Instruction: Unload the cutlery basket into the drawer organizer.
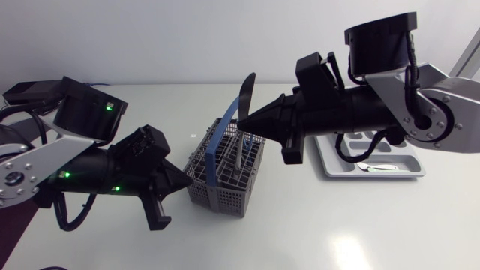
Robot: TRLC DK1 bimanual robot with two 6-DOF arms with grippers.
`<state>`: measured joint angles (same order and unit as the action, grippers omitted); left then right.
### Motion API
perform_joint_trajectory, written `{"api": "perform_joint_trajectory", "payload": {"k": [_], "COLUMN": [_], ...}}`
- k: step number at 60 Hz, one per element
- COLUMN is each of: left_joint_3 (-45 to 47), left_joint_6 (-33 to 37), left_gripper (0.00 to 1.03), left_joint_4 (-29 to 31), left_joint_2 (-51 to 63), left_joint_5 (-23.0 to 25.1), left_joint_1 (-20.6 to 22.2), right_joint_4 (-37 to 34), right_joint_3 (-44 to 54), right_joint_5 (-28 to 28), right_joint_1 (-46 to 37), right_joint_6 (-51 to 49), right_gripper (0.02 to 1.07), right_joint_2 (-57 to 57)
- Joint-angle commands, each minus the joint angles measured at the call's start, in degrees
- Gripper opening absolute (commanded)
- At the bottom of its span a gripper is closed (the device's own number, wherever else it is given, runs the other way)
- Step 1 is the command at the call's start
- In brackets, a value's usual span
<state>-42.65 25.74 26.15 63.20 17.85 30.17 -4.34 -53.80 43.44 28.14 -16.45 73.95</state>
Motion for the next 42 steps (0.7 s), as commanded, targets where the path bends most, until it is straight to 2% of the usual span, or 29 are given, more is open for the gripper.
{"api": "perform_joint_trajectory", "payload": {"k": [1, 23, 31, 42], "left_joint_3": [-1.64, -0.85, 0.99, 0.91], "left_joint_6": [0.37, -0.78, -1.74, -1.65], "left_gripper": [0.09, 0.09, 0.09, 0.09], "left_joint_4": [1.71, -0.4, -3.12, -7.08], "left_joint_2": [-1.59, 0.52, 2.28, 4.92], "left_joint_5": [-0.27, -0.97, -4.31, -6.51], "left_joint_1": [1.82, 3.31, 5.69, 4.1], "right_joint_4": [0.91, 0.65, 0.65, 0.91], "right_joint_3": [-1.66, 0.36, 1.51, 1.51], "right_joint_5": [0.77, 1.82, 3.05, 3.05], "right_joint_1": [0.86, 3.15, 3.24, 3.59], "right_joint_6": [1.24, 0.01, -1.22, -1.39], "right_gripper": [0.09, 0.09, 0.09, 0.09], "right_joint_2": [-1.88, -3.82, -4.17, -3.03]}}
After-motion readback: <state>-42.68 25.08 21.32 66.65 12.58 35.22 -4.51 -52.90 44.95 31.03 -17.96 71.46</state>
